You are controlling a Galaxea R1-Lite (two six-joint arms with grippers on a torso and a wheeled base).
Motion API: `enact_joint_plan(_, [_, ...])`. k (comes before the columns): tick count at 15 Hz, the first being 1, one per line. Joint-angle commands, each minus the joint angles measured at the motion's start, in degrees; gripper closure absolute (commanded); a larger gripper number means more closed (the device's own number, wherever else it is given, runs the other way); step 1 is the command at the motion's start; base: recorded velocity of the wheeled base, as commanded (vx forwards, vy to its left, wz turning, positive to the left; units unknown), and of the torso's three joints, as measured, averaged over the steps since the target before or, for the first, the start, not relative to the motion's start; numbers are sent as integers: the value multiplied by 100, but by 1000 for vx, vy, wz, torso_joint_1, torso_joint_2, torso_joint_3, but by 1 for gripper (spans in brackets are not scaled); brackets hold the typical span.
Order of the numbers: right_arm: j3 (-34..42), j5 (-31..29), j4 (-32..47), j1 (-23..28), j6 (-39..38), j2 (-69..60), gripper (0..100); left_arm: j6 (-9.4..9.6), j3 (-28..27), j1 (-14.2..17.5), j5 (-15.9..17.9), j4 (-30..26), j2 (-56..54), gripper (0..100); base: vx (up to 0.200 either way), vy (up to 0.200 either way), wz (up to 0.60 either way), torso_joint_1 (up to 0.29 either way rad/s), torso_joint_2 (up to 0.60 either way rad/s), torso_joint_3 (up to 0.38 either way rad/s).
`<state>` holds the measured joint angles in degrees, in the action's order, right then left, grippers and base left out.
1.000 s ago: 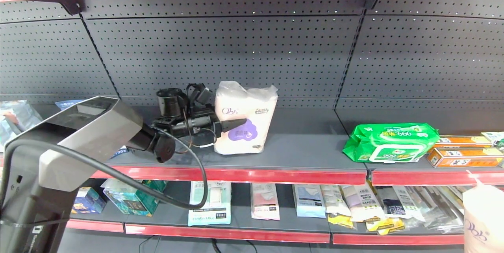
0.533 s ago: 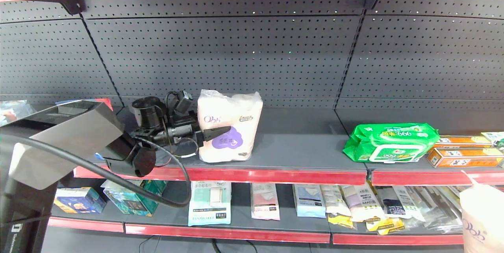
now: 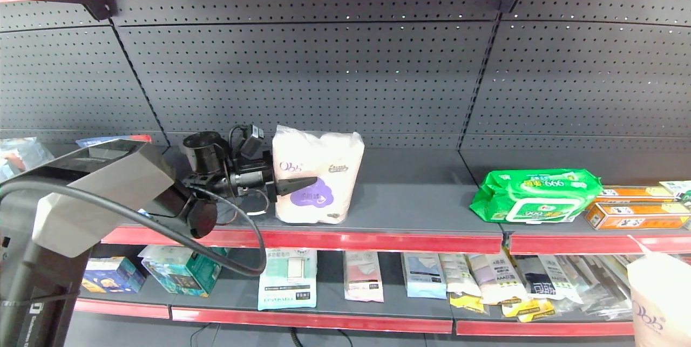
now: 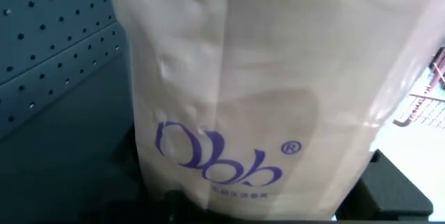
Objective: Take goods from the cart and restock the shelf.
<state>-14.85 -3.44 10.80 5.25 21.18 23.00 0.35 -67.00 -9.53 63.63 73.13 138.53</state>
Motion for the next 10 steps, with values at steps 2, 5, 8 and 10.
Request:
enact_joint_plan(2, [8, 1, 1, 2, 1, 11, 100, 0, -68, -5, 17, 202, 209, 100, 0, 0, 0, 0, 0, 0])
enact_joint_plan(5, [8, -8, 1, 2, -8, 11, 100, -9, 29, 4, 114, 377, 297, 100, 0, 0, 0, 0, 0, 0])
enact_joint_plan(8, [17, -8, 1, 2, 1, 20, 100, 0, 108, 4, 123, 430, 297, 100, 0, 0, 0, 0, 0, 0])
enact_joint_plan(10, [8, -8, -8, 2, 1, 29, 100, -9, 178, 13, 123, 535, 297, 100, 0, 0, 0, 0, 0, 0])
